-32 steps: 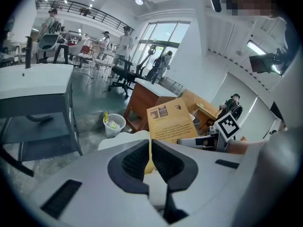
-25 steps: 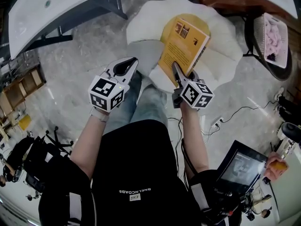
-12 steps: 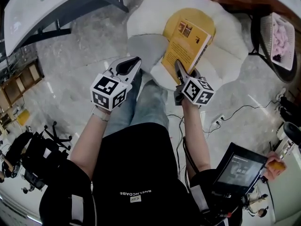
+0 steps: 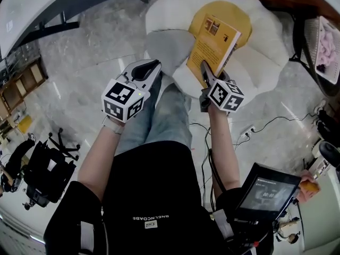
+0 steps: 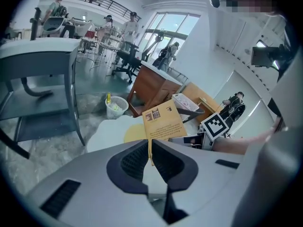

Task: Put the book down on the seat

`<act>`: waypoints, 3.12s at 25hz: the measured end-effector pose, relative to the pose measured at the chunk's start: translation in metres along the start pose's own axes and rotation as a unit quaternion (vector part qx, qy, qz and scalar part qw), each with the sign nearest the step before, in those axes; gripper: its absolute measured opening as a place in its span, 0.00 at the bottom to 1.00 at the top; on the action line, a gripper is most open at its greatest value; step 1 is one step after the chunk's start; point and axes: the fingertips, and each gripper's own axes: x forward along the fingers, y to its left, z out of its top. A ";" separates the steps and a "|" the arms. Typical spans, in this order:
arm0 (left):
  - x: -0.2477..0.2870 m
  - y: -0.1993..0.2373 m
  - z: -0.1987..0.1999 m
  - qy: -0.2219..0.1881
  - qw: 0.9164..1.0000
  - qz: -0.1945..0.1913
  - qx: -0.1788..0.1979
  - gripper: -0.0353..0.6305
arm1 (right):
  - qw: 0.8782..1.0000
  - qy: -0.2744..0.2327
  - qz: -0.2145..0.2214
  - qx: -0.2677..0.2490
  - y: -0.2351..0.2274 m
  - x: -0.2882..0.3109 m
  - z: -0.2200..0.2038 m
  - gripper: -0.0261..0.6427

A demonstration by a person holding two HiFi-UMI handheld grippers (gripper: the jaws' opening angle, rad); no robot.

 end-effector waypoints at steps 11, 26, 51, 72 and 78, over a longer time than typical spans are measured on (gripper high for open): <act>0.018 0.029 -0.031 0.013 1.000 0.001 -0.018 0.08 | 0.999 0.029 -0.022 -0.003 -0.029 0.041 -0.029 0.28; 0.023 0.054 -0.060 0.023 0.999 0.001 -0.037 0.08 | 0.997 0.061 -0.043 -0.002 -0.054 0.095 -0.052 0.28; 0.042 0.079 -0.091 0.029 0.997 0.002 -0.065 0.08 | 0.994 0.103 -0.045 -0.015 -0.087 0.164 -0.044 0.28; 0.059 0.091 -0.120 0.039 0.996 -0.005 -0.085 0.08 | 0.986 0.152 -0.031 0.061 -0.128 0.203 -0.045 0.28; 0.064 0.094 -0.129 0.043 0.995 -0.006 -0.091 0.08 | 0.982 0.167 -0.031 0.076 -0.143 0.211 -0.045 0.28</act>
